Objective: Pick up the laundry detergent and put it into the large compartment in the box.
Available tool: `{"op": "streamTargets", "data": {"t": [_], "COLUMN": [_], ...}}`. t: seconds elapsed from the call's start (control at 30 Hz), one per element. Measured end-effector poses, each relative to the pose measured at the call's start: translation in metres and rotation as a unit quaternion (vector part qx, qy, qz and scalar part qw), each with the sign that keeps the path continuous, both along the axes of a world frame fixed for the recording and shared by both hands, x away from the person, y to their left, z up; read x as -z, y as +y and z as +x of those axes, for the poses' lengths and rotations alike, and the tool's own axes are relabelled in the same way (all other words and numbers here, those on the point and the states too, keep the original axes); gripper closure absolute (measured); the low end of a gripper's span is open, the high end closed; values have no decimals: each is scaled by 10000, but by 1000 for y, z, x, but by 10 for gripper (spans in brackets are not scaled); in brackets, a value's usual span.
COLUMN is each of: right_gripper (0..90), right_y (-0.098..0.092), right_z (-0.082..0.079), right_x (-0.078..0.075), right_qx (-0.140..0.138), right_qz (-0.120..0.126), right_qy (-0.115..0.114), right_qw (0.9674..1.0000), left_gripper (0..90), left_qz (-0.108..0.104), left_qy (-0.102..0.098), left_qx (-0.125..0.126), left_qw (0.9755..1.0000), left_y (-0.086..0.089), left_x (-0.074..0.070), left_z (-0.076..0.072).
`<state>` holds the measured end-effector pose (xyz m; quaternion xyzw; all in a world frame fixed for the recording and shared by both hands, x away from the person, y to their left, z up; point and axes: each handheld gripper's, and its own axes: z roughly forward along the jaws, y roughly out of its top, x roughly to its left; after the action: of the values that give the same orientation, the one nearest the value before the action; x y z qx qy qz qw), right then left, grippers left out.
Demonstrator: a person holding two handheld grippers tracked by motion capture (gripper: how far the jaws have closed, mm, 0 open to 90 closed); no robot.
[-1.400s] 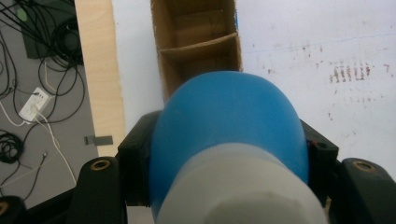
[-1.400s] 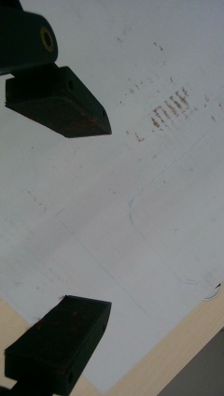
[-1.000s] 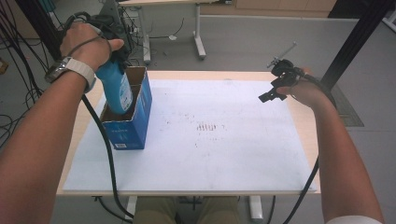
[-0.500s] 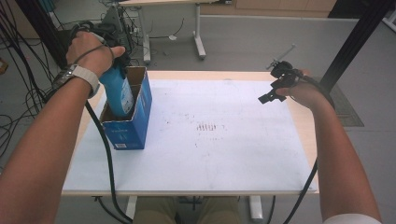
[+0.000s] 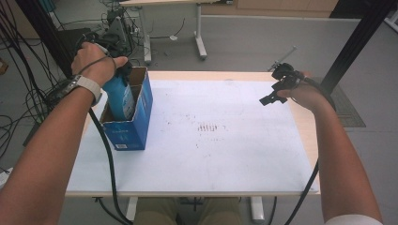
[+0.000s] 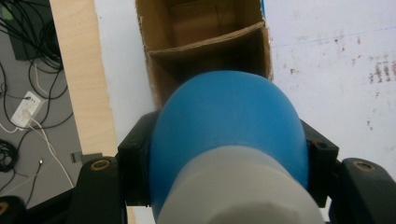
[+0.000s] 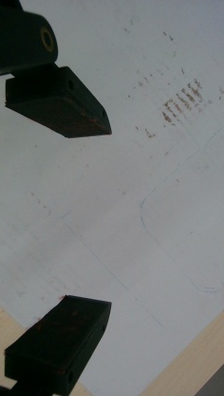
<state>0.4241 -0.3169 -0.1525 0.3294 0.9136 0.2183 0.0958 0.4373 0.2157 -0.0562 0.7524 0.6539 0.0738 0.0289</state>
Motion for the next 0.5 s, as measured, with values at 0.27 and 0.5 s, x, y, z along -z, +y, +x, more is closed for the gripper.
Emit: {"op": "streamTargets", "data": {"t": [0.27, 0.5], "right_gripper": [132, 132], "right_y": [1, 1], "right_z": [2, 3], "right_x": [4, 5], "right_qx": [5, 21], "right_qz": [9, -13], "right_qy": [49, 87], "right_qw": [10000, 10000], "left_gripper": [373, 373], "left_qz": [-58, -66], "left_qy": [31, 20], "left_qx": [10, 48], "left_qw": [10000, 10000], "left_y": [3, 4], "left_x": [15, 29], "left_z": [3, 4]}}
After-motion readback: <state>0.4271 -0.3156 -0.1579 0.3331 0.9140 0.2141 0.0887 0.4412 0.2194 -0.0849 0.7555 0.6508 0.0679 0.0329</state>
